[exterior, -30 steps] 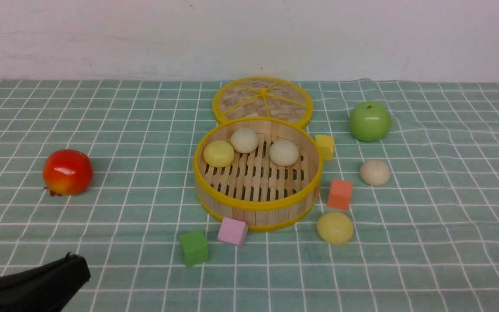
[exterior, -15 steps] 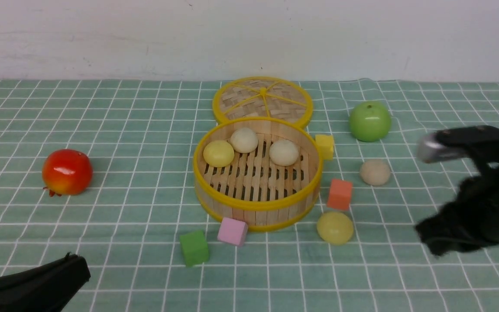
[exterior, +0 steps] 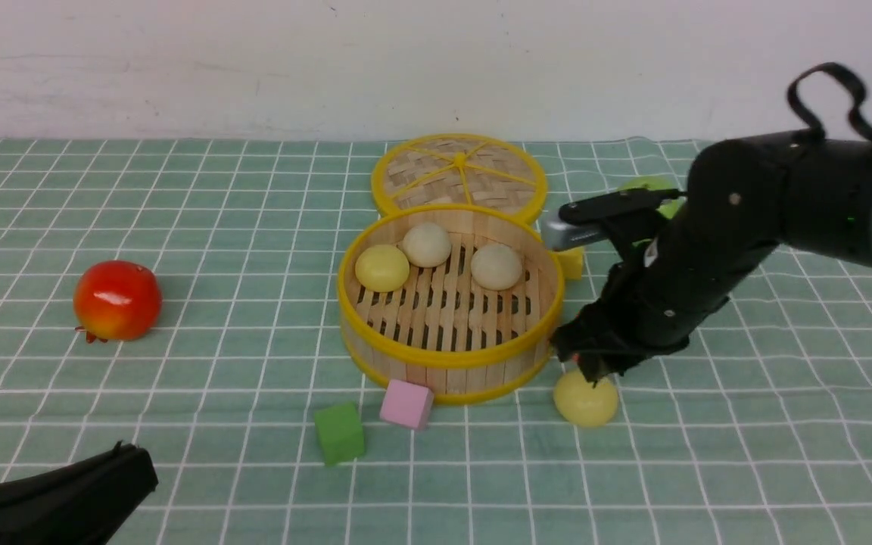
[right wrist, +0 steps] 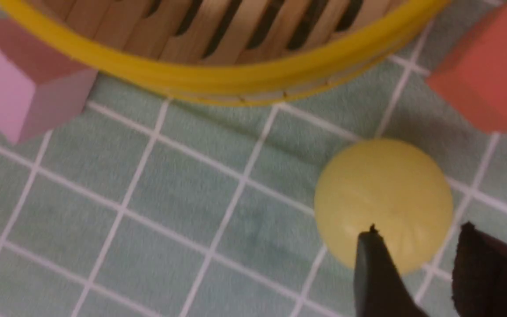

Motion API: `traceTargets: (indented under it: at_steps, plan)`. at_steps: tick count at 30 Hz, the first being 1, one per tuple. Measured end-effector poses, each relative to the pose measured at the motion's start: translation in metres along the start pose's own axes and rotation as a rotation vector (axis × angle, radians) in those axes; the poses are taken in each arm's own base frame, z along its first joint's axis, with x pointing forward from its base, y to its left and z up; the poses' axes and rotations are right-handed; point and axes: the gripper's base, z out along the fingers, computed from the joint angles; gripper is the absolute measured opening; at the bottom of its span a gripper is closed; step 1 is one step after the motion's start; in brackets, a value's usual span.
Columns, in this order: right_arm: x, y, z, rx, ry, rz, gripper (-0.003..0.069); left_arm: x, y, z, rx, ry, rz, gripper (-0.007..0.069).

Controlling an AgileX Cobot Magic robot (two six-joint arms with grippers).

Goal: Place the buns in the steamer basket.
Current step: Use the right arm to grab a steamed stuffed bun, then use the right arm to put the steamed stuffed bun into the steamer

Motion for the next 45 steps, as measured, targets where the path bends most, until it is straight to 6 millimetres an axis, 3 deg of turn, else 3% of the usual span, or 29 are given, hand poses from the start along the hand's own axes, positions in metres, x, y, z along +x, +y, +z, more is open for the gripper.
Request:
traceTargets:
  at_steps: [9, 17, 20, 21, 22, 28, 30, 34, 38, 45]
  plan:
    - [-0.006, -0.010, 0.041, 0.018, -0.011, 0.016, 0.0271, 0.000, 0.000, 0.000, 0.000, 0.000, 0.000, -0.0004]
    - [-0.006, -0.013, 0.043, 0.023, -0.004, 0.020, 0.0169, 0.000, 0.000, 0.000, 0.000, 0.000, 0.000, -0.0003]
    - [-0.005, -0.010, 0.030, 0.010, 0.011, 0.009, 0.0047, 0.000, 0.000, 0.000, 0.000, 0.000, 0.000, -0.0003]
    - [-0.005, -0.010, 0.029, 0.010, 0.007, 0.006, 0.0039, 0.000, 0.000, 0.000, 0.000, 0.000, 0.000, -0.0003]
    - [-0.005, -0.006, 0.013, -0.012, 0.002, 0.006, 0.0004, 0.000, 0.000, 0.000, 0.000, 0.000, 0.000, -0.0003]
    - [-0.023, 0.019, -0.047, -0.133, -0.179, -0.033, 0.0002, 0.000, 0.000, 0.000, 0.000, 0.000, 0.000, -0.0003]
    - [-0.032, 0.029, -0.054, -0.158, -0.239, -0.064, 0.0006, 0.000, 0.000, 0.000, 0.000, 0.000, 0.000, -0.0001]
    - [-0.050, 0.048, -0.032, -0.179, -0.310, -0.098, 0.0008, 0.000, 0.000, 0.000, 0.000, 0.000, 0.000, 0.0003]
    - [-0.059, 0.046, 0.009, -0.164, -0.291, -0.089, 0.0018, 0.000, 0.000, 0.000, -0.001, 0.002, 0.000, 0.0006]
    - [-0.061, 0.043, 0.037, -0.156, -0.258, -0.081, 0.0099, 0.000, 0.000, 0.000, -0.001, 0.003, 0.000, 0.0012]
